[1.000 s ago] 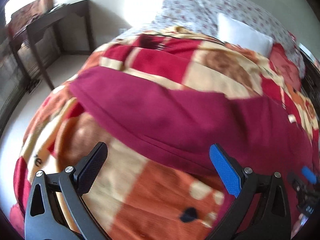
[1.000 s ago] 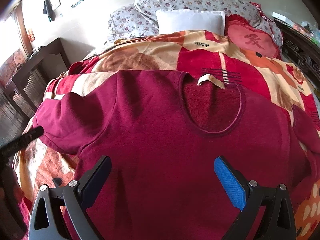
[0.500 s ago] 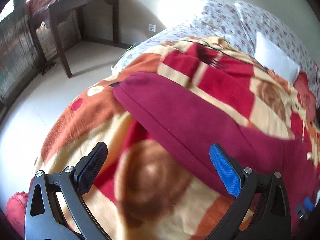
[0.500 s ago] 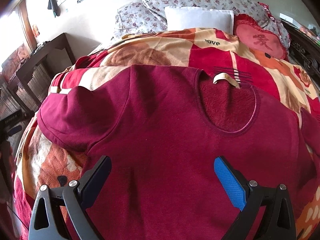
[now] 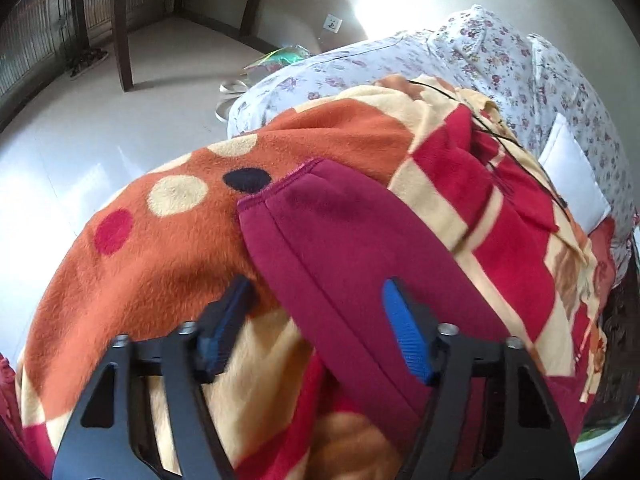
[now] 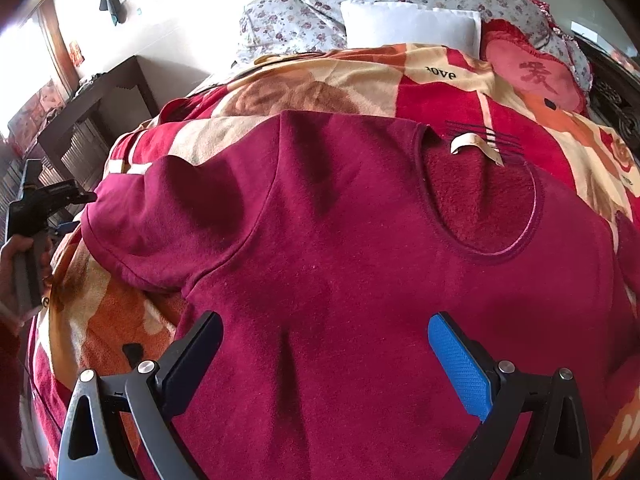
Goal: Fold small clothes
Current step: 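Grasp the sleeve with the left tool, lift and fold it across the body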
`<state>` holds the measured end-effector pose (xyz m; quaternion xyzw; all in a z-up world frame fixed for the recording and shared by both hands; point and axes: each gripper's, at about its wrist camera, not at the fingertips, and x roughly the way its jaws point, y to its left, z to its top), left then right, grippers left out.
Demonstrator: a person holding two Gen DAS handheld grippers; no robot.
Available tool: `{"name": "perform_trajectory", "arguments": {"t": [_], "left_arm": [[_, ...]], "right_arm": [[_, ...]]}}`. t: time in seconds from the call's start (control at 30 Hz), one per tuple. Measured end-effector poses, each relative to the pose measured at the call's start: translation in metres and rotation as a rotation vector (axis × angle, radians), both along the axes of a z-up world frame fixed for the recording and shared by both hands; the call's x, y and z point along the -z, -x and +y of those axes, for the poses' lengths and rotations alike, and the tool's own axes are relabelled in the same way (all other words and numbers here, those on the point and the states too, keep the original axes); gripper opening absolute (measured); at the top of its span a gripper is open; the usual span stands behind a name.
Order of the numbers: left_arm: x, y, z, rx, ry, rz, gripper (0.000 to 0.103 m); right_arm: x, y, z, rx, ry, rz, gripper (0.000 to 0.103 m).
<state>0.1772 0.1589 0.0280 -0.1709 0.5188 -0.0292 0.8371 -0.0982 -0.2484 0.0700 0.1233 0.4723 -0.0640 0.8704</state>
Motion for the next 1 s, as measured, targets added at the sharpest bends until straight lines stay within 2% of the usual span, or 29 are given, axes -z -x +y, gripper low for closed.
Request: {"name": "perform_trajectory", "arguments": {"t": [0.03,0.13,0.23,0.4,0.57,0.7,0.87,0.93,1.0], "left_arm": [[0.000,-0.001,-0.001,-0.004,-0.007,-0.013,0.055],[0.001,-0.005,-0.001,0.006,-0.006,-0.038,0.020],[-0.004,-0.004,0.003,0.005,0.010,-0.048,0.010],[-0.048,0.027,-0.008,0.043,0.071,-0.159,0.008],[-0.109,0.082,-0.062,0.215,0.133,-0.269,0.008],[-0.135,0.117,-0.120,0.353,0.182,-0.301,0.008],[-0.136,0.163,-0.209,0.536,0.223,-0.283,0.008],[-0.124,0.183,-0.249,0.601,0.195,-0.268,0.008],[-0.108,0.199,-0.283,0.665,0.205,-0.222,0.008]], "right_arm": [[0.000,0.000,0.000,0.000,-0.001,0.002,0.102],[0.002,0.002,-0.003,0.008,-0.008,0.006,0.102],[0.003,0.004,-0.007,0.018,-0.028,0.006,0.102],[-0.001,0.010,-0.013,0.034,-0.040,-0.013,0.102],[-0.007,0.019,-0.026,0.068,-0.057,-0.039,0.102],[-0.015,0.032,-0.041,0.107,-0.056,-0.060,0.102],[-0.022,0.055,-0.070,0.169,-0.055,-0.080,0.102],[-0.024,0.064,-0.084,0.197,-0.056,-0.087,0.102],[-0.025,0.075,-0.098,0.230,-0.056,-0.091,0.102]]}}
